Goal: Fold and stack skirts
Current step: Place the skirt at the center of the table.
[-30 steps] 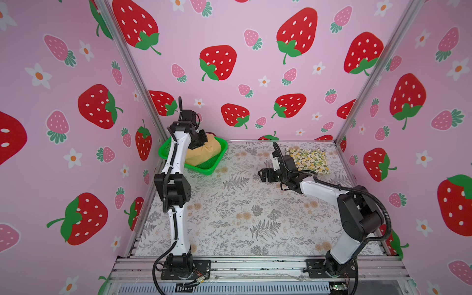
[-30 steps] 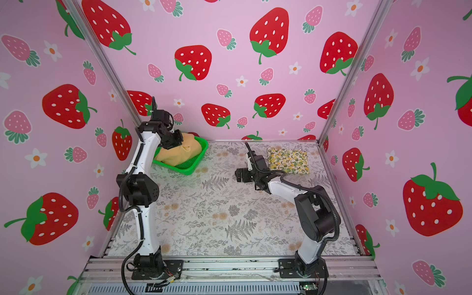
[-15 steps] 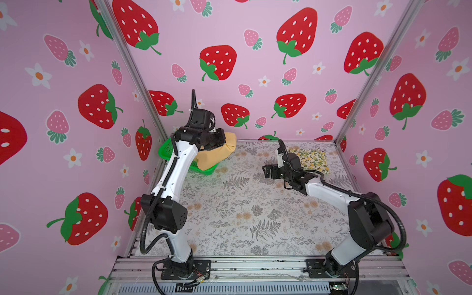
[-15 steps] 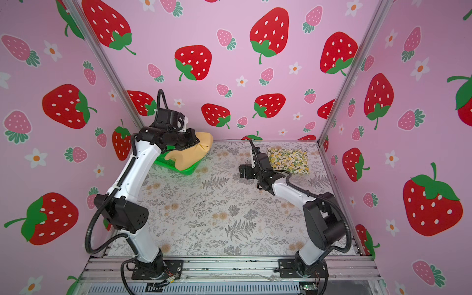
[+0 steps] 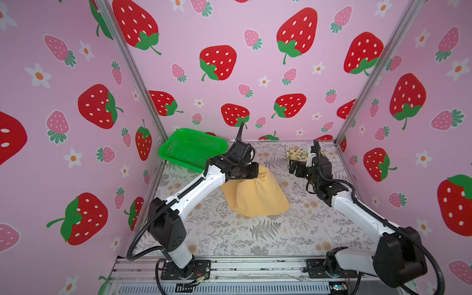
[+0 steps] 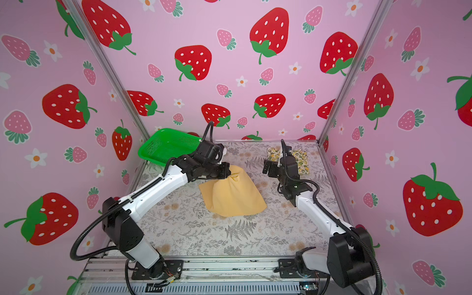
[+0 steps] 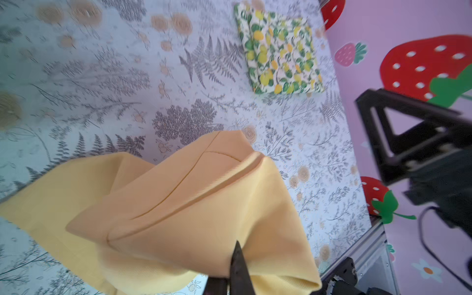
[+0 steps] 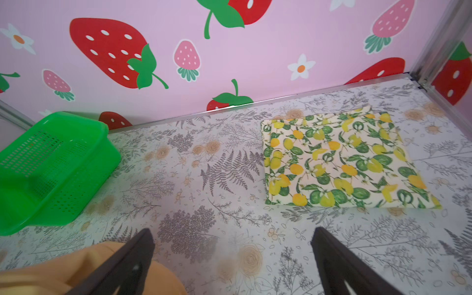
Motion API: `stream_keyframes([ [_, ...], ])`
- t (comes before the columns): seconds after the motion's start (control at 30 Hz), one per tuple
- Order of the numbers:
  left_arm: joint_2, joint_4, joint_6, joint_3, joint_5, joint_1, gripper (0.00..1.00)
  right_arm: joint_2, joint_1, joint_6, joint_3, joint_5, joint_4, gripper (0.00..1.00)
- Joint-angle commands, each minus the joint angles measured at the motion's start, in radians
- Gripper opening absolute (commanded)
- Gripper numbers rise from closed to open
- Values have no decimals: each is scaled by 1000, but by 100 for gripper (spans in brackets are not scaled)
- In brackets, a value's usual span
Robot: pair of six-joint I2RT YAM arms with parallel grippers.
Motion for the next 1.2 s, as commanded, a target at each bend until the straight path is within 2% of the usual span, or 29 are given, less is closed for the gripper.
stream_keyframes([
  [0.0,12,86,-34,22,-30,-16,0,-28,-22,23,-11,-15,9,100],
  [0.23,119,84,-26,87,-30,-87,0,-28,-30,29,-41,-19,17,100],
  [0.53,285,97,-51,194,-2,-208,0,-44,-47,13,-55,45,-9,100],
  [0.57,292,105,-57,194,10,-211,4,-49,-50,11,-57,50,-11,100],
  [0.63,300,117,-67,187,39,-211,28,-62,-57,10,-66,56,-13,100],
  [0.73,278,112,-63,166,19,-209,45,-70,-63,9,-80,59,-14,100],
  [0.9,178,86,-54,82,-73,-179,57,-59,-65,12,-94,30,-4,100],
  [1.17,-29,110,-87,-182,-134,-75,60,-10,-54,12,-83,-119,30,100],
])
